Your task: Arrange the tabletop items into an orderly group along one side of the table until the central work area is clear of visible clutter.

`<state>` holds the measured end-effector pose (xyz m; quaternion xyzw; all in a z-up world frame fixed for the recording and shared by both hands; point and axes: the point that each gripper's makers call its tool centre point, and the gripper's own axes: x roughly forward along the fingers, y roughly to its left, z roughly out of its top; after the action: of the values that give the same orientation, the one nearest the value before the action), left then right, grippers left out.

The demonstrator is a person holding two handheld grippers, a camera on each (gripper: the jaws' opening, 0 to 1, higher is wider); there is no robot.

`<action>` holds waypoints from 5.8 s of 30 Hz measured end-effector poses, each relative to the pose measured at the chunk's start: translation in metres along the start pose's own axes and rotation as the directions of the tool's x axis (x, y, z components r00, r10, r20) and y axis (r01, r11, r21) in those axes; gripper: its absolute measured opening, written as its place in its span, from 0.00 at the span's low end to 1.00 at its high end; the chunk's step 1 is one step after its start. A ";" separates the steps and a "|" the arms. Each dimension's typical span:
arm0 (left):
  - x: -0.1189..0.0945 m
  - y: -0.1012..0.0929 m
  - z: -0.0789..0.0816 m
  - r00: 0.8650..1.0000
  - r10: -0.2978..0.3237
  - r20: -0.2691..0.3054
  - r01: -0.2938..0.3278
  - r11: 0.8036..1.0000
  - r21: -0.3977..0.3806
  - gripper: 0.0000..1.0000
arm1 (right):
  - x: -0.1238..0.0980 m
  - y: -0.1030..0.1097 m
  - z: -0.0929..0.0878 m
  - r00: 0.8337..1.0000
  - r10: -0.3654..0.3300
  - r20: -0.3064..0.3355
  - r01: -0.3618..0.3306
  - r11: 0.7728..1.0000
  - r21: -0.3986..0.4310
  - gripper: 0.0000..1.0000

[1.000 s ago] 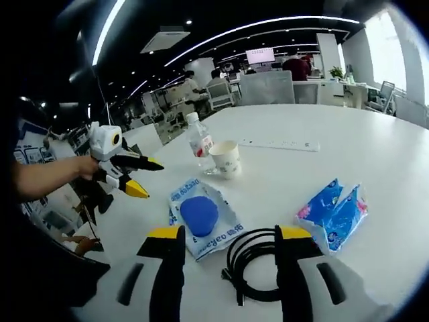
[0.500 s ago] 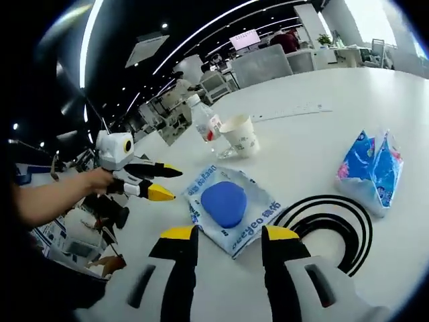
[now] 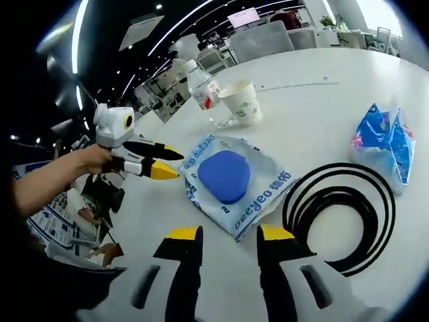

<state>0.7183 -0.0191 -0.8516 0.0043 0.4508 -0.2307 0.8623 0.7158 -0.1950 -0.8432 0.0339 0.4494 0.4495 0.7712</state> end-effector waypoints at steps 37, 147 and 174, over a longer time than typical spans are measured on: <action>0.011 0.027 -0.014 0.992 0.127 -0.006 -0.127 0.991 -0.048 0.01 | 0.016 -0.011 -0.013 0.998 -0.009 -0.065 0.013 0.997 0.070 0.01; 0.075 -0.009 0.146 0.949 0.263 0.175 -0.201 0.929 -0.310 0.00 | -0.036 -0.181 0.151 0.958 -0.288 0.000 0.272 0.905 -0.328 0.00; 0.099 0.004 0.127 0.939 0.320 0.124 -0.265 0.906 -0.332 0.01 | -0.016 -0.194 0.147 0.959 -0.283 -0.017 0.259 0.899 -0.352 0.00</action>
<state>0.8662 -0.0822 -0.8538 -0.0837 0.3980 -0.0243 0.9132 0.9473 -0.2703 -0.8340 -0.1803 0.3896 0.4104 0.8045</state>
